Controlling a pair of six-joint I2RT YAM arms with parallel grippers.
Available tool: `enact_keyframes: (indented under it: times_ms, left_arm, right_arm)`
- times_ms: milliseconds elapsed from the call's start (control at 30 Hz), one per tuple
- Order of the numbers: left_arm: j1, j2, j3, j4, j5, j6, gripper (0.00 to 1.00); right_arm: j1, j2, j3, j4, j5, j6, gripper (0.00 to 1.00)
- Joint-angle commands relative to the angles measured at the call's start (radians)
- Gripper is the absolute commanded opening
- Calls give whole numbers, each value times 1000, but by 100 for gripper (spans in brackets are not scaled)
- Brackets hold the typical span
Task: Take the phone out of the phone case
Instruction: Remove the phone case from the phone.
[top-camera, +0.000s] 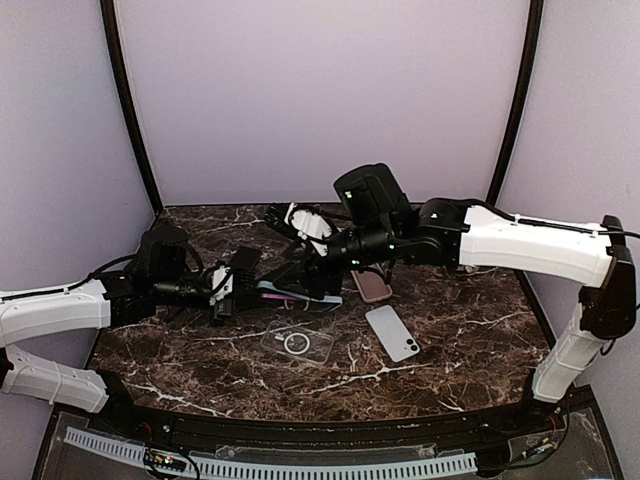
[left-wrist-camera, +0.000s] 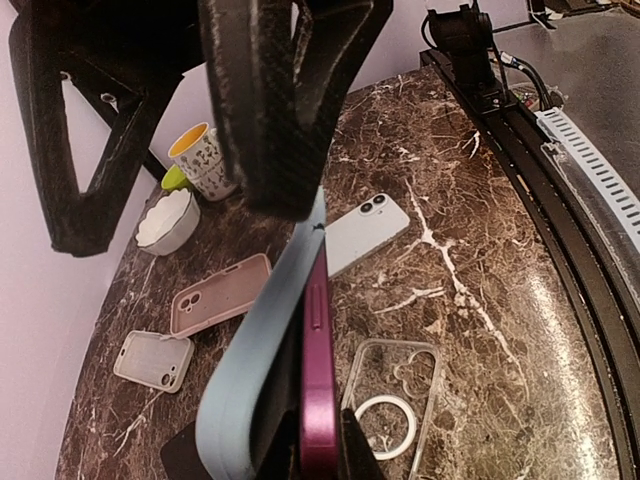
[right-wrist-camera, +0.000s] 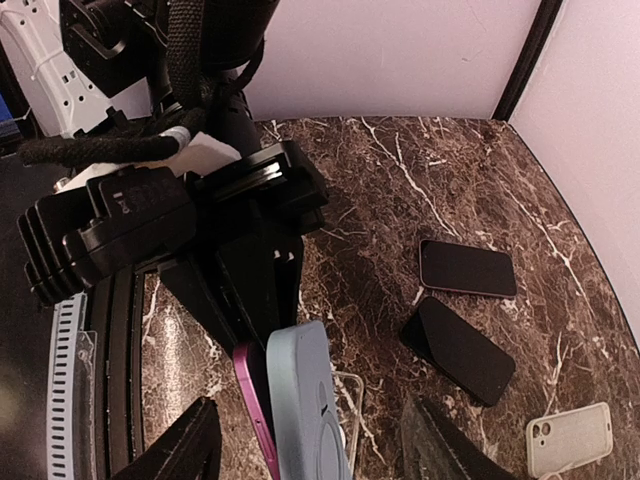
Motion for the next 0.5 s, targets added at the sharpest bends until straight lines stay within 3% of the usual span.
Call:
enact_keyframes:
  times_ms: [0,467]
  left_arm:
    - [-4,-10,47,44,16,-11,0]
    - [-5,-9,47,43,16,-14,0]
  right_arm:
    - [7,43,52,18,-23,5,59]
    - [9,126,108,45,-23,10,46]
